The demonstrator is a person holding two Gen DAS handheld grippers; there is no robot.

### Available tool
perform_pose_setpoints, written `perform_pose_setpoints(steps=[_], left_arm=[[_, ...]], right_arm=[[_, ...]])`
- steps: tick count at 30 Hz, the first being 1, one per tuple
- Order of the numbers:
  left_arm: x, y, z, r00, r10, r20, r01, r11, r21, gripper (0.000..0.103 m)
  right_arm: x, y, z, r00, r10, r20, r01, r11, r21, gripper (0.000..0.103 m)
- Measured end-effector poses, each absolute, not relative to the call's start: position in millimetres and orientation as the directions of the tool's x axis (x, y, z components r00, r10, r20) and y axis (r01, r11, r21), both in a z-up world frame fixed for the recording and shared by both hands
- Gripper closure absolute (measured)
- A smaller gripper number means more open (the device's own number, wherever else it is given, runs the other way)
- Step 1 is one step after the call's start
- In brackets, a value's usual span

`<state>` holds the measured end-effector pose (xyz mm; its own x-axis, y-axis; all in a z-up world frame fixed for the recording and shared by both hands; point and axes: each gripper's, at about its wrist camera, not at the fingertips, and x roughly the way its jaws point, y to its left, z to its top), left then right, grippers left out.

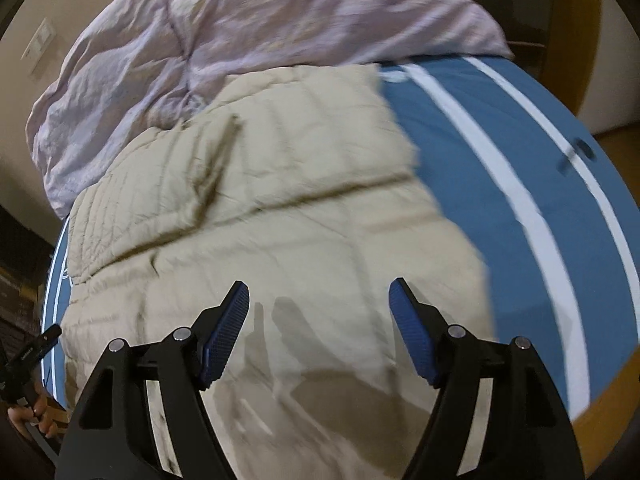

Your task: Fold large clothes

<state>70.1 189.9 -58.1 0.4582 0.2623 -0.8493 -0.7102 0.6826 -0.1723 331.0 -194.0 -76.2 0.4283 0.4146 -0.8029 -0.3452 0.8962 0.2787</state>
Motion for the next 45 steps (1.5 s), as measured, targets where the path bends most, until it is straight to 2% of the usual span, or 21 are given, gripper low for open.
perform_pose_setpoints(steps=[10, 18, 22, 27, 29, 40, 45], left_arm=[[20.0, 180.1, -82.5, 0.466, 0.204, -0.861, -0.735, 0.63, -0.249, 0.04], [7.9, 165.4, -89.4, 0.49, 0.182, -0.852, -0.727, 0.625, -0.285, 0.04], [5.1, 158.1, -89.8, 0.494, 0.183, -0.85, -0.719, 0.635, -0.281, 0.045], [-1.3, 151.3, -91.1, 0.507, 0.174, -0.844, -0.712, 0.637, -0.296, 0.058], [-4.7, 148.7, -92.2, 0.517, 0.165, -0.84, -0.71, 0.631, -0.313, 0.066], [-20.7, 134.0, -94.2, 0.561, 0.12, -0.819, -0.684, 0.624, -0.377, 0.089], [-25.4, 131.5, -85.0, 0.585, 0.117, -0.802, -0.666, 0.634, -0.393, 0.094]], right_arm=[[304.6, -276.5, -96.7, 0.436, 0.363, -0.823, -0.204, 0.931, 0.302, 0.029], [292.0, -304.3, -119.0, 0.377, 0.416, -0.828, -0.151, 0.909, 0.388, 0.029], [285.4, -304.8, -120.8, 0.37, 0.441, -0.818, -0.166, 0.897, 0.408, 0.031], [278.4, -303.8, -120.9, 0.361, 0.462, -0.81, -0.194, 0.887, 0.42, 0.04], [274.7, -304.7, -121.6, 0.355, 0.476, -0.804, -0.202, 0.879, 0.432, 0.049], [256.0, -313.2, -125.8, 0.317, 0.554, -0.77, -0.211, 0.833, 0.512, 0.09], [255.0, -317.1, -110.7, 0.354, 0.572, -0.74, -0.213, 0.82, 0.532, 0.095]])
